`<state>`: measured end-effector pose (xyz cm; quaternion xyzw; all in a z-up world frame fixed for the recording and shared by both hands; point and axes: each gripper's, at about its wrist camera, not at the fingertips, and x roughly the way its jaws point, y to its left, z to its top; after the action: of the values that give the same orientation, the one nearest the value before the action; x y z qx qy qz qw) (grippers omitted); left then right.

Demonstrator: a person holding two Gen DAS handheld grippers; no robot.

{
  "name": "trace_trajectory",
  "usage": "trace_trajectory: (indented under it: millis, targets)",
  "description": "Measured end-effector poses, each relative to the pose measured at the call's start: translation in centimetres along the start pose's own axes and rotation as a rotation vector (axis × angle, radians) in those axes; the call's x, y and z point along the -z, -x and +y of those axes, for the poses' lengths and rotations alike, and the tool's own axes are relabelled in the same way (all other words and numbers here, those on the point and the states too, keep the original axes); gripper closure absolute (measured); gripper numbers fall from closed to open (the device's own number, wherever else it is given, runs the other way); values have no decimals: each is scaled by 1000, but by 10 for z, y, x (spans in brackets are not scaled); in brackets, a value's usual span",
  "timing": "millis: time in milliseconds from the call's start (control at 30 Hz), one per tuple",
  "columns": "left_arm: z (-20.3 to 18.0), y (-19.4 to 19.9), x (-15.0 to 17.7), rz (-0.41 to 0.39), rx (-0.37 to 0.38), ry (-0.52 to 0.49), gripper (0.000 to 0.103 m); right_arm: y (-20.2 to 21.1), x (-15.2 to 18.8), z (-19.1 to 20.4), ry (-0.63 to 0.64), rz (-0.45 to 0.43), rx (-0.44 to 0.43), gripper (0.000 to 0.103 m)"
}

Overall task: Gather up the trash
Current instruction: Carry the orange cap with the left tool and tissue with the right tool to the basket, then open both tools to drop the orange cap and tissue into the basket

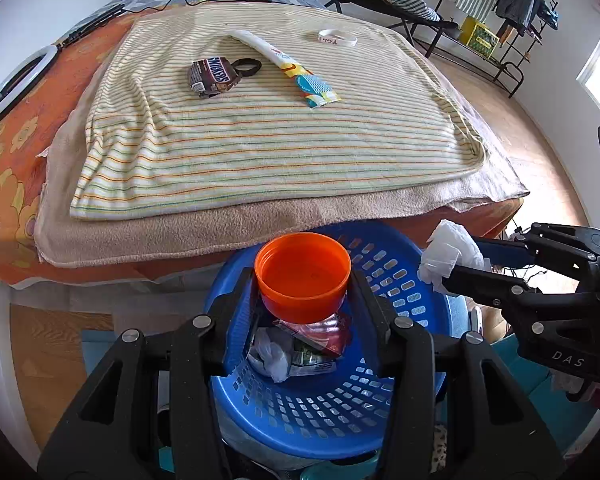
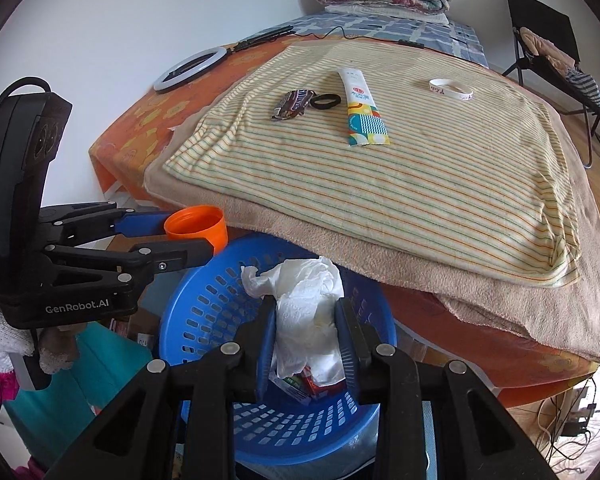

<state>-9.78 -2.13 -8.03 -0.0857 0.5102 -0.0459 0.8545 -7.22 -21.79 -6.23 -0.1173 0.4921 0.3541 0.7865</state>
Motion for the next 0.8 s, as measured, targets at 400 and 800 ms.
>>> trace_trajectory:
  millis: [400,800]
  targets:
    - [5,-30,19,81,-25,-9,56,-36,29,-1,-6,91,-8,72]
    - [5,-48,28,137,-48,-27,56,-57,36,-4,-10,147,5,60]
